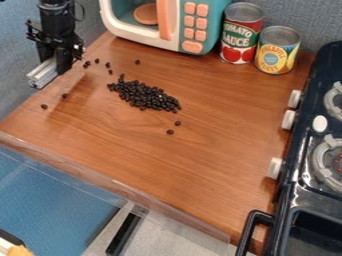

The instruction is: Sweep into pile

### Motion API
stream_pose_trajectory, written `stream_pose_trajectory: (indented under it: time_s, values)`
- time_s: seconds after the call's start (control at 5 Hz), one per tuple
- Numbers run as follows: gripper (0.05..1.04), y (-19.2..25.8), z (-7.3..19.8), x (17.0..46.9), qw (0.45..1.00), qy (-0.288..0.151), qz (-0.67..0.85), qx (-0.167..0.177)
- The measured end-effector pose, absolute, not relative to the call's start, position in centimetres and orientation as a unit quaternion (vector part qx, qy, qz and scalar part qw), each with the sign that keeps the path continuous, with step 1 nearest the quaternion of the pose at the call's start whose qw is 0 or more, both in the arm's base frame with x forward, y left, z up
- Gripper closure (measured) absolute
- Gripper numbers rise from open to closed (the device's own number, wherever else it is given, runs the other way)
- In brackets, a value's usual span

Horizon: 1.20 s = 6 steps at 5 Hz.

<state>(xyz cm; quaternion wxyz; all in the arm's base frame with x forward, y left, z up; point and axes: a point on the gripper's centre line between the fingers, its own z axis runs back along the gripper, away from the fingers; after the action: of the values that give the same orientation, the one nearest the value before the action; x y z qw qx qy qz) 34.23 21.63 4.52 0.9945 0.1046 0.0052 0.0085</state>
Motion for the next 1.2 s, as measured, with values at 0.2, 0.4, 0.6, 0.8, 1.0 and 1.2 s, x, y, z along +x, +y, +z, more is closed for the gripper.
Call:
stream_pose_trajectory:
  time_s: [0.2,0.4,0.6,0.8,1.0,1.2]
  values:
    - [0.698,22.1,3.7,34.3,0.992,-0.014,0.012,0.128]
    - [0.698,22.4,3.8,34.7,0.99,-0.028,0.02,0.136]
    - [0.698,23.0,4.5,35.2,0.988,-0.039,0.03,0.149]
    - [0.698,23.3,4.2,35.5,0.987,-0.038,0.038,0.154]
    - [0.698,23.5,3.6,35.5,0.986,-0.031,0.041,0.161]
    - [0.698,23.2,3.1,35.9,0.984,-0.028,0.041,0.171]
